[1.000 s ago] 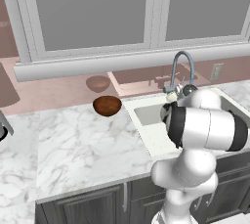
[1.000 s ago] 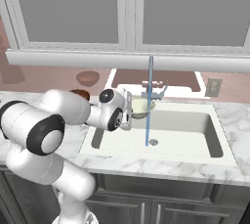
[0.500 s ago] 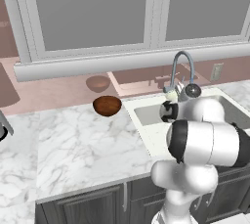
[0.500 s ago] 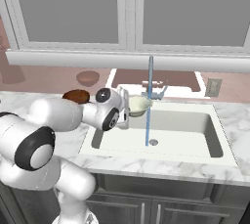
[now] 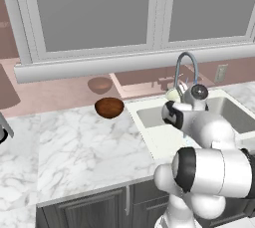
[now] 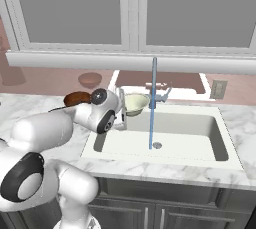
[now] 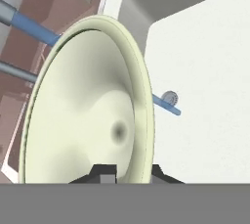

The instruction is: Rinse each bowl for a few seconds and place them down in the sink or on the counter.

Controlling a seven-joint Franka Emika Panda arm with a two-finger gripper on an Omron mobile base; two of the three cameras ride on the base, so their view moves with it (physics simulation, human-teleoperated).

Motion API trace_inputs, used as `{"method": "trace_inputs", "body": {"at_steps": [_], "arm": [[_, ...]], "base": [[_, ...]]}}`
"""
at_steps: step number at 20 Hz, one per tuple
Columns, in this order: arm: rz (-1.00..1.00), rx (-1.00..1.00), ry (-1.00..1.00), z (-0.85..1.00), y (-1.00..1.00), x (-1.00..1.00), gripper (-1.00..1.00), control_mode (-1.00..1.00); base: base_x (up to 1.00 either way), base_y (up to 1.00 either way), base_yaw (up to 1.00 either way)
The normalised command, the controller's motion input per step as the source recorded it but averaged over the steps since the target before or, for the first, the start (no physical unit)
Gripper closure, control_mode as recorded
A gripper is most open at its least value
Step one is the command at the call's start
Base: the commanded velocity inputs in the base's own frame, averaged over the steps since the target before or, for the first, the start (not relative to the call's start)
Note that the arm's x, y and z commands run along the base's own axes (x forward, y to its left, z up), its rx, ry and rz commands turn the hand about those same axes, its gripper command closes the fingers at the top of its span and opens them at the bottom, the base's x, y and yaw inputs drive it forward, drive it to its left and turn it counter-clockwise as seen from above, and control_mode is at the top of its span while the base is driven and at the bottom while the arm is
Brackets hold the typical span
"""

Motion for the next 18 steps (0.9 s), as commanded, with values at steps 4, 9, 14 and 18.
{"method": "trace_inputs", "body": {"at_steps": [4, 9, 14, 18], "arm": [[0.06, 0.0, 0.0, 0.29, 0.16, -0.18, 1.0, -1.0], [0.05, 0.0, 0.0, 0.27, 0.16, -0.22, 1.0, -1.0], [0.06, 0.0, 0.0, 0.25, 0.18, -0.16, 1.0, -1.0], [0.07, 0.0, 0.02, 0.24, 0.19, -0.12, 1.0, -1.0]], "base": [[0.0, 0.0, 0.0], [0.0, 0.0, 0.0], [0.0, 0.0, 0.0], [0.0, 0.0, 0.0]]}}
